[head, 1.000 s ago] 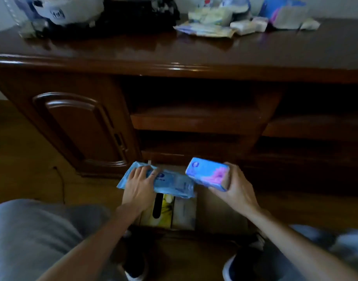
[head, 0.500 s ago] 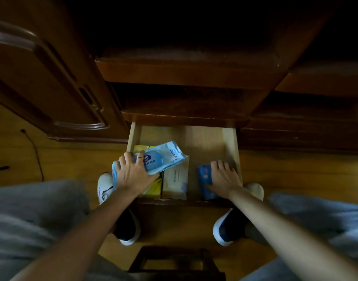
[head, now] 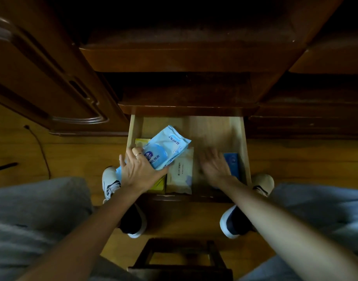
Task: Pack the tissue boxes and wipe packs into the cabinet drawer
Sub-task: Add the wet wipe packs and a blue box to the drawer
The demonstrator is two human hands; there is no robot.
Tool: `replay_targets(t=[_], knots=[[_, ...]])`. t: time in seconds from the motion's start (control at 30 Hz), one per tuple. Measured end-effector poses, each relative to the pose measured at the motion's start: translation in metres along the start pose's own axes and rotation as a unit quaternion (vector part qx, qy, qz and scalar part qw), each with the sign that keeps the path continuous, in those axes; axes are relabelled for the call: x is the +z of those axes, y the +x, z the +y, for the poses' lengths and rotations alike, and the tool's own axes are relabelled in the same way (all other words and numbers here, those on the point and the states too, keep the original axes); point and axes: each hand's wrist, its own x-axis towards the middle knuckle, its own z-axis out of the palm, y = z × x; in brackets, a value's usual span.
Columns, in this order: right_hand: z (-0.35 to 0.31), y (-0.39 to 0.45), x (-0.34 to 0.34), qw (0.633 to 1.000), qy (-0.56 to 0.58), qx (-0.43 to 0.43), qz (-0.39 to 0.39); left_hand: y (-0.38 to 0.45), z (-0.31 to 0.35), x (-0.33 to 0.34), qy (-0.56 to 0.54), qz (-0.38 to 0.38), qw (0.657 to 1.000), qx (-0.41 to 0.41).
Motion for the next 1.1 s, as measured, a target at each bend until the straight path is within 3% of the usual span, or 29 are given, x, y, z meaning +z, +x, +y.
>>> replay_targets(t=[0.07, 0.13, 0.23, 0.3, 0.37, 0.43, 0.5, 0.53, 0.63, 0.7, 0.77, 0.87, 1.0, 1.1], knots=[[-0.024, 0.007, -0.003, 0.97, 0.237, 0.047, -0.03, -0.001, 0.003, -0.001, -0.029, 0.009, 0.999, -0.019], [-0.044, 0.018, -0.002, 0.897, 0.414, 0.127, -0.09, -0.001, 0.005, -0.004, -0.057, 0.007, 0.998, -0.034], [-0.061, 0.027, 0.004, 0.809, 0.54, 0.216, -0.09, 0.001, 0.007, -0.008, -0.091, -0.035, 0.994, -0.041], [-0.055, 0.029, 0.004, 0.773, 0.586, 0.214, -0.119, 0.002, 0.01, -0.01, -0.108, -0.068, 0.991, -0.051], [-0.041, 0.033, -0.001, 0.803, 0.558, 0.174, -0.116, 0.005, 0.017, -0.012, -0.131, -0.087, 0.986, -0.054], [-0.023, 0.035, -0.016, 0.833, 0.526, 0.165, -0.047, 0.011, 0.032, -0.009, -0.165, -0.099, 0.98, -0.041], [0.0, 0.031, -0.033, 0.819, 0.549, 0.163, 0.038, 0.016, 0.054, -0.001, -0.168, -0.101, 0.98, -0.022], [0.012, 0.028, -0.038, 0.822, 0.54, 0.168, 0.067, 0.018, 0.066, 0.005, -0.15, -0.107, 0.983, -0.019], [0.041, 0.007, -0.04, 0.88, 0.405, 0.227, 0.103, 0.017, 0.09, 0.031, -0.029, -0.181, 0.983, 0.001], [0.053, -0.005, -0.032, 0.886, 0.377, 0.238, 0.126, 0.011, 0.088, 0.046, 0.042, -0.196, 0.979, 0.034], [0.056, -0.012, -0.024, 0.875, 0.411, 0.225, 0.119, 0.006, 0.078, 0.056, 0.091, -0.158, 0.978, 0.101], [0.051, -0.011, -0.018, 0.87, 0.431, 0.217, 0.105, 0.008, 0.06, 0.064, 0.178, -0.15, 0.944, 0.234], [0.034, 0.009, -0.019, 0.86, 0.467, 0.178, 0.104, 0.017, 0.052, 0.061, 0.282, -0.197, 0.89, 0.301], [0.013, 0.03, -0.012, 0.88, 0.451, 0.15, 0.025, 0.016, 0.046, 0.061, 0.373, -0.212, 0.84, 0.332]])
